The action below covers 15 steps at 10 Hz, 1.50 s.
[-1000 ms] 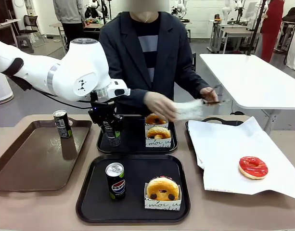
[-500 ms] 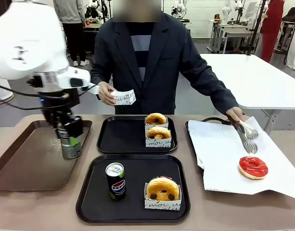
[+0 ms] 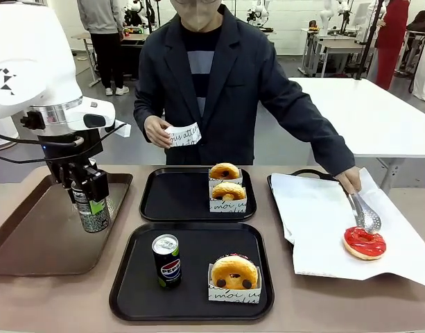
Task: Set up donuts and drinks on trays.
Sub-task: Pick up one Pepsi coke from the Handle tray and place it on the Flat Tray without a Pepsi coke.
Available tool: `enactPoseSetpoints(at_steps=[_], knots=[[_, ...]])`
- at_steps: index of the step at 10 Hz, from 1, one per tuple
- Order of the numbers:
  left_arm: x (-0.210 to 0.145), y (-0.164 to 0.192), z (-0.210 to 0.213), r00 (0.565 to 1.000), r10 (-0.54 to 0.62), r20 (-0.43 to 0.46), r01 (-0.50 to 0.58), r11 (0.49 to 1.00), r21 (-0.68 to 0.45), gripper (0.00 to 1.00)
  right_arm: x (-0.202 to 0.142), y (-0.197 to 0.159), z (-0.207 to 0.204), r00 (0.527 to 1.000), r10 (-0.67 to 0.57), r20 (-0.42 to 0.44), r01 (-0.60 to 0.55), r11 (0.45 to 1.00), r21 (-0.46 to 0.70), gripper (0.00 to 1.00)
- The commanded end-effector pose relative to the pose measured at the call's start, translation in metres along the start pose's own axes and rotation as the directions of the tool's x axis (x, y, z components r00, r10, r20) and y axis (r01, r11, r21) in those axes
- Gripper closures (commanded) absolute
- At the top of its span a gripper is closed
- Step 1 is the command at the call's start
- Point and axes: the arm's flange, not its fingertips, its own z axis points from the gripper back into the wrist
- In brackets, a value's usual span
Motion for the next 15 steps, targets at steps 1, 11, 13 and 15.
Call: enactPoseSetpoints(at_steps=[1, 11, 13, 15], knots=[[-0.002, 0.002, 0.001, 1.000, -0.001, -0.002, 0.001, 1.000, 0.005, 0.41, 0.002, -0.002, -0.001, 0.999, 0.016, 0.030, -0.017, 1.000, 0.024, 0.00], [0.063, -0.003, -0.045, 0.999, 0.038, -0.002, -0.038, 0.993, 0.116, 0.41, 0.002, -0.002, -0.001, 0.999, 0.016, 0.030, -0.017, 1.000, 0.024, 0.00], [0.077, -0.004, -0.045, 0.997, 0.068, 0.026, -0.070, 0.995, 0.074, 0.41, 0.002, -0.002, -0.001, 0.999, 0.016, 0.030, -0.017, 1.000, 0.024, 0.00], [0.067, -0.002, -0.051, 0.999, 0.038, -0.001, -0.038, 0.996, 0.077, 0.41, 0.002, -0.002, -0.001, 0.999, 0.016, 0.030, -0.017, 1.000, 0.024, 0.00]])
